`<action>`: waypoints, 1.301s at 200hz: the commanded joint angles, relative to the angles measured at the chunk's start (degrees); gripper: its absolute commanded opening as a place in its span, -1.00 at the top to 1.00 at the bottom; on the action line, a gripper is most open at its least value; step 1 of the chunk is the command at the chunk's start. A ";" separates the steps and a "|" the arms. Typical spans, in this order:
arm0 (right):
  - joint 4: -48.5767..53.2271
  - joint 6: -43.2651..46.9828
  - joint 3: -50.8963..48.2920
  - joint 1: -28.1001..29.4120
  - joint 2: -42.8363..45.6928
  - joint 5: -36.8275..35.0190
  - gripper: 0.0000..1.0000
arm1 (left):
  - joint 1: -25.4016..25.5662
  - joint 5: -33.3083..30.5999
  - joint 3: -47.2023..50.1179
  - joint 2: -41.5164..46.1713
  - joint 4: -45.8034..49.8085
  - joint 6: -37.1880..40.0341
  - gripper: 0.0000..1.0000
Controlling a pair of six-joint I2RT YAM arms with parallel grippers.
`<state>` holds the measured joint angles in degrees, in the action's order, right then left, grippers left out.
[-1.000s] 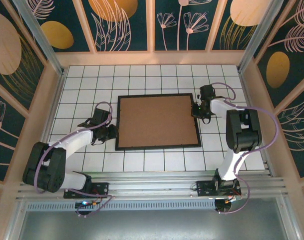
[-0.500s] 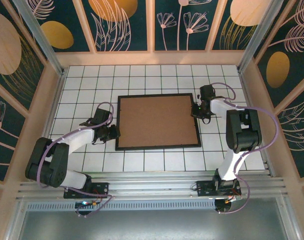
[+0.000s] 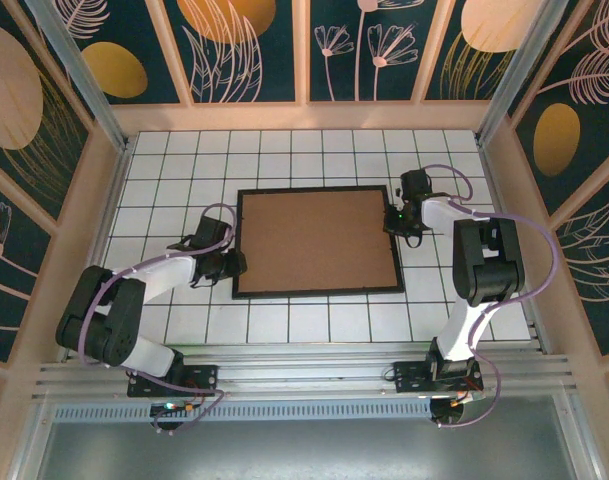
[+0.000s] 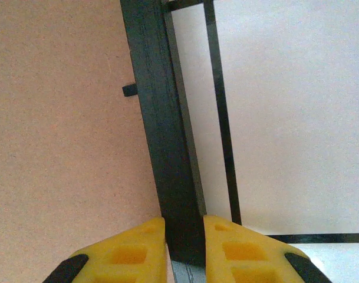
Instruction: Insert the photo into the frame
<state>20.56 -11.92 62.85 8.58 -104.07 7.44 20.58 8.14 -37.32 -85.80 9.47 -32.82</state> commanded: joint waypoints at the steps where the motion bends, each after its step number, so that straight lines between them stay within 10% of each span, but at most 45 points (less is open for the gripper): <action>1: -0.07 -1.08 -1.41 1.78 -0.24 3.28 0.62 | 2.61 0.41 0.45 -4.34 -0.52 0.83 0.30; 108: 1.81 -0.56 0.78 0.93 2.74 -0.98 0.52 | 1.86 -13.23 -4.92 3.37 2.44 -0.14 -0.08; 188: -7.57 -5.97 -5.52 -1.85 8.97 3.65 -0.22 | -4.85 -3.54 -5.73 -0.55 -9.37 -3.89 -0.23; 260: -12.27 -7.94 -5.18 -1.29 2.46 8.43 -0.31 | -4.80 3.56 -6.74 -9.08 -14.57 -2.67 -0.29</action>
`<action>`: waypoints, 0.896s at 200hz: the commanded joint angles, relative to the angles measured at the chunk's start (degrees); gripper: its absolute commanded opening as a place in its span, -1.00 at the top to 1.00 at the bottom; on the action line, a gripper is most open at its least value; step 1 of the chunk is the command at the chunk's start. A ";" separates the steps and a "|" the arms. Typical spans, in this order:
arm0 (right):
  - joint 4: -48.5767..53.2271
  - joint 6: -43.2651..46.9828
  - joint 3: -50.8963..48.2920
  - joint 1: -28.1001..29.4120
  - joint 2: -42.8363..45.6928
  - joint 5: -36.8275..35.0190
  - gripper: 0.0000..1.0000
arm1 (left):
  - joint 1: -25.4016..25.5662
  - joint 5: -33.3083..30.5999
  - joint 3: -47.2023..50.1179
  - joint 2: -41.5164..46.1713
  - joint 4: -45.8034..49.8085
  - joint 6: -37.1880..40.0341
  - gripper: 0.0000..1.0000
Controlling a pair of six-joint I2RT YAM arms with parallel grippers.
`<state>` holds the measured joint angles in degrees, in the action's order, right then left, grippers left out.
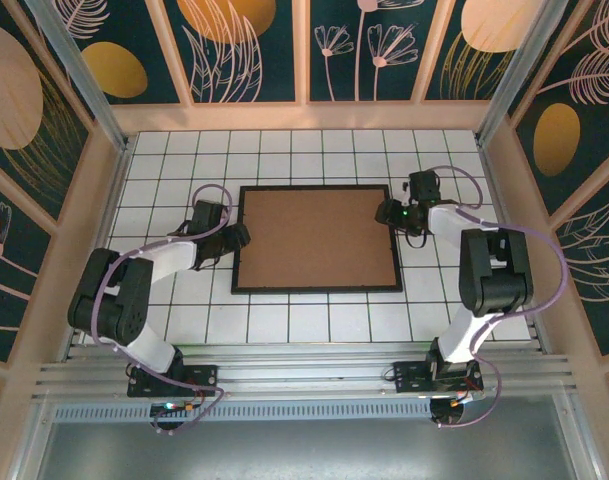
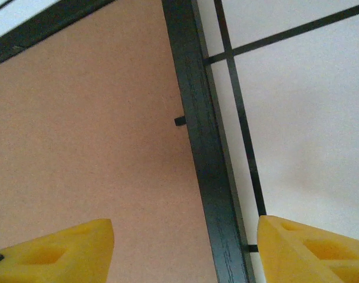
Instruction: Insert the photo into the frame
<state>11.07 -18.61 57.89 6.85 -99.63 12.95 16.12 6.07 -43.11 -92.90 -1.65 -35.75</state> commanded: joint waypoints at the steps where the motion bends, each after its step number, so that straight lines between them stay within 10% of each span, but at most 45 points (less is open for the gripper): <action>1: -2.80 -1.29 -0.23 0.44 -2.06 3.03 -0.31 | -0.32 5.85 -0.89 -2.04 -3.49 0.25 -0.29; 133: -4.20 -4.86 31.42 2.98 -24.60 4.58 -0.30 | 14.85 14.51 17.27 14.13 -5.58 -2.28 -0.32; 179: -2.74 -0.68 23.92 1.24 -14.43 -9.21 -0.49 | 14.69 -15.20 14.05 25.57 5.23 1.79 -0.64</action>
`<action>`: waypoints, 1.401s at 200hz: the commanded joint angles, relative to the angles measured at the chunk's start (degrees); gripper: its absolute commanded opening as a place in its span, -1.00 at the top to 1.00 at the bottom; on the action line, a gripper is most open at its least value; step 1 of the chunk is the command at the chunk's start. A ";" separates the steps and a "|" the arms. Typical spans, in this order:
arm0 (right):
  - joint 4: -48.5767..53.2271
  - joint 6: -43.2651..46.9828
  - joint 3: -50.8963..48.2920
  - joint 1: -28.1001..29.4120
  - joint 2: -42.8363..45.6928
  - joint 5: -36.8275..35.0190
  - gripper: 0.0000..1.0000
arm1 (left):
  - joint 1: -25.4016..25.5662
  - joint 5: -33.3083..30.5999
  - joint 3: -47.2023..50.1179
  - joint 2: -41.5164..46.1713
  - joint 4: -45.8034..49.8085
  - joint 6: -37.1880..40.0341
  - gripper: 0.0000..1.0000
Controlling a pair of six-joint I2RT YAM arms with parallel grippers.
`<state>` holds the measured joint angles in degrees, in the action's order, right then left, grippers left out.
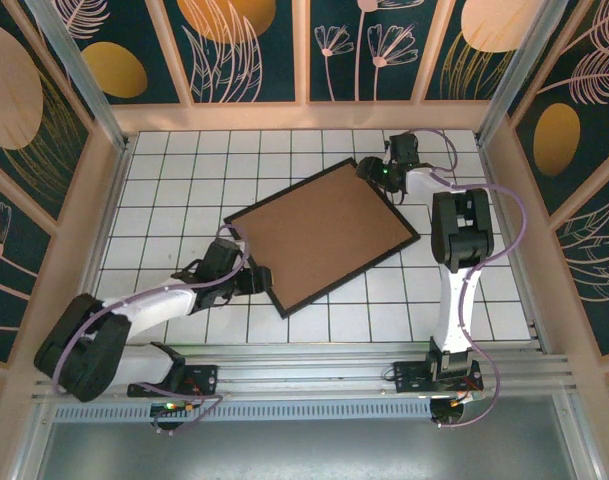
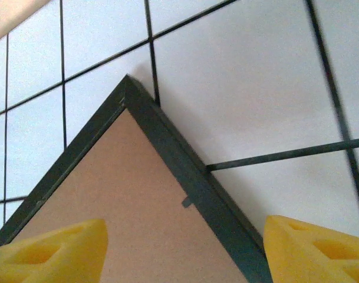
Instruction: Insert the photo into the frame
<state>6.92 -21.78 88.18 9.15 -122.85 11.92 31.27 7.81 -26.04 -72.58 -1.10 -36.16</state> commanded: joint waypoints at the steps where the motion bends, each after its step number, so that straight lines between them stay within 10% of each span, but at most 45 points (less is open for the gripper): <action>1: 1.42 2.55 -6.80 -1.02 9.17 -8.38 -0.50 | -0.48 -17.52 -3.12 5.42 4.43 2.26 -0.65; 52: 1.98 0.90 -30.55 -1.04 30.80 -12.49 -0.80 | -8.21 -18.48 -14.53 -3.95 -12.23 6.60 -0.97; 104: 5.03 -4.02 -45.28 0.85 43.82 -7.74 -0.91 | -11.31 -7.48 -40.05 -30.81 -5.31 14.45 -0.97; 184: 0.96 -10.14 -52.03 6.97 41.35 -1.31 -0.84 | -11.45 2.13 -67.04 -54.93 12.08 23.96 -0.97; 280: -7.85 -11.50 -47.34 3.25 34.46 5.59 -0.79 | -11.56 9.62 -56.68 -50.20 12.18 22.95 -0.45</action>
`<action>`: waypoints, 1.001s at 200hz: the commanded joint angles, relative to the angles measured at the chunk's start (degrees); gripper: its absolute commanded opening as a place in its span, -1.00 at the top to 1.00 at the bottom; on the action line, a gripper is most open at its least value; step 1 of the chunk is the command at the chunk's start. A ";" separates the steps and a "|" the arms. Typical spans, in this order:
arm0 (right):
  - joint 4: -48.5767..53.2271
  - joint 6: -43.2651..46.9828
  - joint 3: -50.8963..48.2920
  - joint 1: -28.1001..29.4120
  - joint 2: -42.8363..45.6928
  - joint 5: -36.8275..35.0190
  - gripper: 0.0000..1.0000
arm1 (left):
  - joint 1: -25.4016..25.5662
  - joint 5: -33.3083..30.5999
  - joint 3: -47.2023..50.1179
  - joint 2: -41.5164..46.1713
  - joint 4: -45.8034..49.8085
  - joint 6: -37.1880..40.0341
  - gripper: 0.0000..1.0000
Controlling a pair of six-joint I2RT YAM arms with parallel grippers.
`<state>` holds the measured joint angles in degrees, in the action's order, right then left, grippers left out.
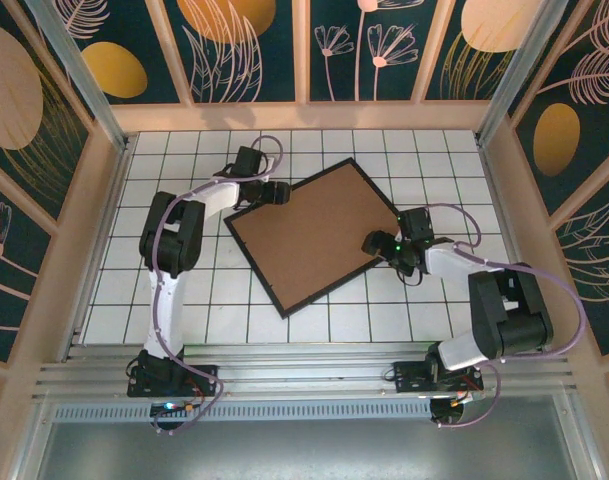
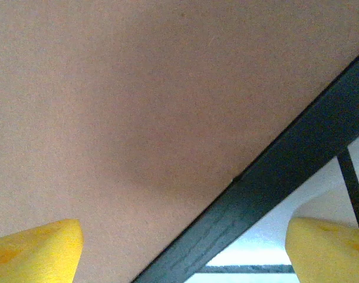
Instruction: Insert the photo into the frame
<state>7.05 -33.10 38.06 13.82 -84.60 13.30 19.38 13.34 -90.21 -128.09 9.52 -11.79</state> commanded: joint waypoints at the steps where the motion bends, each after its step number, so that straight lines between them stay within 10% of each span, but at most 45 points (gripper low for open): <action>1: -8.04 -0.15 2.88 -1.48 -3.89 4.29 -0.78 | 0.32 4.12 7.89 5.49 1.34 -1.54 -0.44; 110: -6.67 4.24 26.42 -2.54 -23.62 10.78 -0.37 | 1.53 10.53 51.89 35.64 -14.05 -14.65 0.38; 160: -1.72 8.77 35.29 -0.87 -29.86 9.76 -0.21 | 4.09 17.60 55.88 37.73 -20.34 -16.59 0.05; 200: 2.30 13.14 35.90 -1.18 -28.23 3.45 -0.19 | 2.95 -0.31 51.91 37.50 -18.12 -17.80 -0.15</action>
<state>8.95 -24.49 72.42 10.70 -114.06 18.26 22.31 21.10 -35.22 -89.69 -6.90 -27.73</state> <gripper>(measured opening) 0.597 0.555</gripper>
